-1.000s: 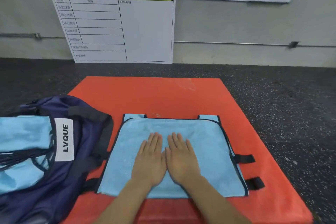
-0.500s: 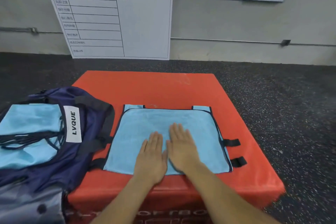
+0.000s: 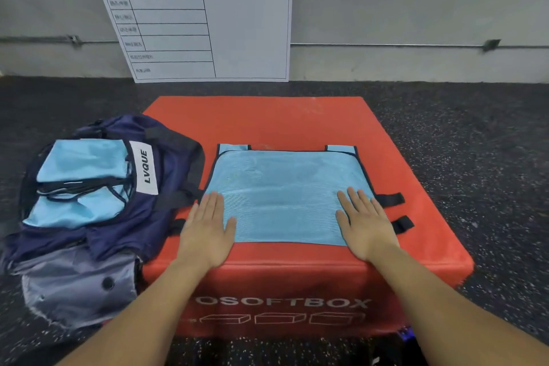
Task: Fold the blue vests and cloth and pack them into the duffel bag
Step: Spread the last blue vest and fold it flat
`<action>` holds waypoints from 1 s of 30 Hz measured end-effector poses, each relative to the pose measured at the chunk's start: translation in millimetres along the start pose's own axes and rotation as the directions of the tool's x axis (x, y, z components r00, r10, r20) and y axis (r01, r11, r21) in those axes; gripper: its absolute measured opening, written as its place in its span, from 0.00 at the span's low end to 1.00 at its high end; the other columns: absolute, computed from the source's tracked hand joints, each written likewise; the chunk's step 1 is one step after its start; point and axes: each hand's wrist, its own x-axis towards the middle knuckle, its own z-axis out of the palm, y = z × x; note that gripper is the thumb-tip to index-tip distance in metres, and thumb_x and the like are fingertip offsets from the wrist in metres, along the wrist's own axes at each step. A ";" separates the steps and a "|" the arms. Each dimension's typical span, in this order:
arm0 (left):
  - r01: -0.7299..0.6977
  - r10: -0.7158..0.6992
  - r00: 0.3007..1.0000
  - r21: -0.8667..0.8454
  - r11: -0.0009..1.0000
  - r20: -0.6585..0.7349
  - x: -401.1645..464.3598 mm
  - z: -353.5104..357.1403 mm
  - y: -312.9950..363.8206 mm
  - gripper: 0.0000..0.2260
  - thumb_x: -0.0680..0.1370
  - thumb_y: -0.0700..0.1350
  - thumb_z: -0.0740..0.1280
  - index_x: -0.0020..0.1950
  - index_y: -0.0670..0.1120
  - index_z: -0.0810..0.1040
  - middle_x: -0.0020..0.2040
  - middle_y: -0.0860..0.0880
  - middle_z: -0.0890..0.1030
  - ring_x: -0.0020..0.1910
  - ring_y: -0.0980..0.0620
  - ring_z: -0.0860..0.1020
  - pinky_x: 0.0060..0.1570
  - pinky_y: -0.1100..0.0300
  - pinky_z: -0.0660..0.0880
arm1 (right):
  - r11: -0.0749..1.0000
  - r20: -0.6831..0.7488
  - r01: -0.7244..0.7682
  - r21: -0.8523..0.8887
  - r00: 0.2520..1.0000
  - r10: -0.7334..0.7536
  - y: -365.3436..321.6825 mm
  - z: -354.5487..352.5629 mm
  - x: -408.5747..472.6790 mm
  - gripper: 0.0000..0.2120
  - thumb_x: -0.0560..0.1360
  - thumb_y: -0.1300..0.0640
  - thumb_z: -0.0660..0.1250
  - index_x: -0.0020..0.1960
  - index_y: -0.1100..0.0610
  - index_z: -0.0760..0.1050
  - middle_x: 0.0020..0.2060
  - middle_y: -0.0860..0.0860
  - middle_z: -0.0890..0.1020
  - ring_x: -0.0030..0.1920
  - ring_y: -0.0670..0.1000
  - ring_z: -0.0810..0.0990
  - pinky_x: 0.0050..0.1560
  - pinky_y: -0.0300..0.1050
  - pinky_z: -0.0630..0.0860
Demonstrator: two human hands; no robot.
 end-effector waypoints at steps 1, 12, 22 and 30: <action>0.002 -0.002 1.000 -0.007 1.000 0.011 -0.7 -2.3 -6.9 0.38 0.77 0.63 0.36 0.83 0.44 0.49 0.83 0.47 0.48 0.82 0.51 0.44 0.80 0.54 0.42 | 1.000 -0.001 -0.004 0.003 1.000 0.004 0.0 0.1 -1.0 0.29 0.84 0.41 0.37 0.84 0.46 0.42 0.83 0.47 0.43 0.82 0.49 0.38 0.81 0.49 0.37; -0.066 0.068 0.997 -0.060 0.996 0.028 -2.2 -9.6 -23.5 0.44 0.72 0.66 0.31 0.83 0.44 0.47 0.83 0.50 0.45 0.81 0.53 0.42 0.78 0.59 0.40 | 1.000 -0.003 -0.009 -0.007 1.000 0.009 -0.2 -1.1 -2.1 0.29 0.84 0.41 0.39 0.83 0.46 0.42 0.83 0.46 0.43 0.82 0.48 0.38 0.81 0.48 0.37; -0.136 0.141 0.990 -0.159 0.978 0.017 23.3 -15.6 -40.3 0.38 0.78 0.66 0.40 0.83 0.46 0.52 0.83 0.52 0.48 0.81 0.56 0.43 0.79 0.57 0.49 | 0.983 -0.011 0.124 0.134 0.992 -0.124 -60.7 -8.9 22.8 0.37 0.78 0.29 0.42 0.83 0.43 0.51 0.83 0.46 0.47 0.82 0.49 0.41 0.81 0.51 0.40; -0.170 0.173 0.985 -0.176 0.970 0.004 39.9 -7.1 -44.5 0.32 0.83 0.63 0.46 0.83 0.49 0.50 0.83 0.54 0.46 0.80 0.60 0.40 0.79 0.56 0.55 | 0.926 0.042 0.334 0.173 0.937 -0.346 -147.4 8.3 87.6 0.28 0.84 0.37 0.50 0.83 0.42 0.52 0.83 0.48 0.47 0.82 0.51 0.42 0.81 0.50 0.39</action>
